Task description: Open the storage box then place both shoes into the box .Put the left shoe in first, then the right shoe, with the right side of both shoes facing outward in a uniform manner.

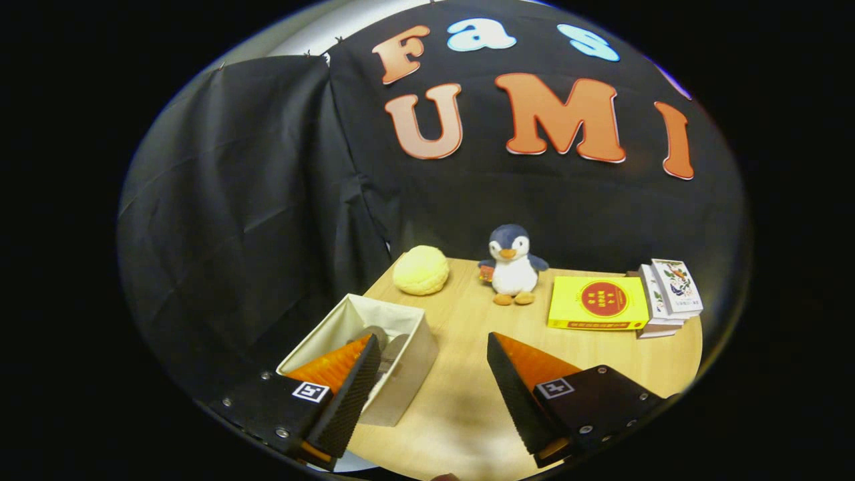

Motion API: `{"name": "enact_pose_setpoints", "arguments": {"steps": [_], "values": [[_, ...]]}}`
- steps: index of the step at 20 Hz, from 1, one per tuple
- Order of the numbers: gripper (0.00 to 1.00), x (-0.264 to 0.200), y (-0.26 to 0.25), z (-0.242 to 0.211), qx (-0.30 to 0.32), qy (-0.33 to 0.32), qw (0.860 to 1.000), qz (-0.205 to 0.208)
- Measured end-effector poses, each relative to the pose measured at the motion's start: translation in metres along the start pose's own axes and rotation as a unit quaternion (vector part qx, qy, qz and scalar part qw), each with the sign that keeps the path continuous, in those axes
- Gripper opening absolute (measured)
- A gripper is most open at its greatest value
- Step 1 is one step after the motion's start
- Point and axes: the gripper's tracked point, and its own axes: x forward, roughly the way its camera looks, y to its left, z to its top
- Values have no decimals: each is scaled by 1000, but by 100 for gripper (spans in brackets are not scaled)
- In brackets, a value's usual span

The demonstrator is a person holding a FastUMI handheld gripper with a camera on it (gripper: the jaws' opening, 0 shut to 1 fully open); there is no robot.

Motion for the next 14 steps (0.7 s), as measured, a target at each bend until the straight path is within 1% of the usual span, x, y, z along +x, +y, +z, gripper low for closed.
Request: {"name": "enact_pose_setpoints", "arguments": {"steps": [2,5,7,10,14], "values": [[97,-22,-31,16,-3,-44,999,-19],[97,-55,-83,42,-14,-113,992,-61],[97,-82,-112,58,-15,-155,984,-87],[97,-117,-157,75,-24,-210,968,-132],[97,-148,-207,81,-32,-242,952,-185]]}}
